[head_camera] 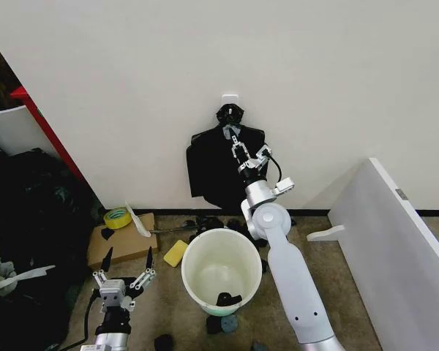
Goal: Place the garbage bag over the trash bin.
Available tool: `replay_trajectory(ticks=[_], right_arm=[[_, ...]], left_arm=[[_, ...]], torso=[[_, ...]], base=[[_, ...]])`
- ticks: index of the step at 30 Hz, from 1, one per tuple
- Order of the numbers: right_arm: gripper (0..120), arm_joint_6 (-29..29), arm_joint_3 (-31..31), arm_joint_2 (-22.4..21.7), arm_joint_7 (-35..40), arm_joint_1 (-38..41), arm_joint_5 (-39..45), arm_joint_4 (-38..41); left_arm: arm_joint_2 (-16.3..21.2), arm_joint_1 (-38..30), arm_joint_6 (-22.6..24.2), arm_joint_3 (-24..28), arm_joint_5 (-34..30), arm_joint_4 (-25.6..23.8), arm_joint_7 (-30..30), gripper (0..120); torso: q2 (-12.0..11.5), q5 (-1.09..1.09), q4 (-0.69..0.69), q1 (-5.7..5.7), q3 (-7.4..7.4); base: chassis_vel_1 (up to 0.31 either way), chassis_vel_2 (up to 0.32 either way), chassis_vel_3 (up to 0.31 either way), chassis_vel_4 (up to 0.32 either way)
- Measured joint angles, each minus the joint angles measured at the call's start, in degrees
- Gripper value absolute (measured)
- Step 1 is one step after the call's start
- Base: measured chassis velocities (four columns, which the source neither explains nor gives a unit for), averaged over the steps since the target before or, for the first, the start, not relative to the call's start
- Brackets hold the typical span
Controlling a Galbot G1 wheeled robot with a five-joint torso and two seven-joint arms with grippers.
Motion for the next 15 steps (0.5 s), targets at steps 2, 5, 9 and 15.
replay_trajectory(ticks=[2, 5, 9, 15], right_arm=[[0, 0.23, -0.51, -0.63, -0.33, -1.16, -1.21, 0.6], [0, 0.89, -1.2, -1.9, -1.94, -3.89, -5.11, 1.57], [0, 1.46, -1.44, -3.45, -2.84, -7.4, -8.62, 3.82], [0, 4.26, -3.13, -6.69, -1.76, -14.13, -17.52, 8.69]], left_arm=[[-0.05, 0.0, -0.01, 0.0, 0.0, 0.0, -0.03, 99], [-0.07, -0.24, -0.01, 0.24, 0.02, 0.03, -0.05, 99], [-0.2, -0.56, 0.02, 0.64, 0.17, 0.28, -0.05, 100], [-0.19, -0.82, 0.03, 0.94, 0.29, 0.68, -0.05, 99]], torso=[[0.0, 0.0, 0.0, 0.0, 0.0], [0.0, 0.01, 0.0, 0.0, 0.0], [0.0, 0.01, -0.01, 0.0, 0.0], [0.01, 0.02, 0.0, 0.0, 0.0]], base=[[0.0, 0.0, 0.0, 0.0], [0.0, 0.0, 0.0, 0.0], [0.0, 0.0, 0.0, 0.0], [0.0, 0.0, 0.0, 0.0]])
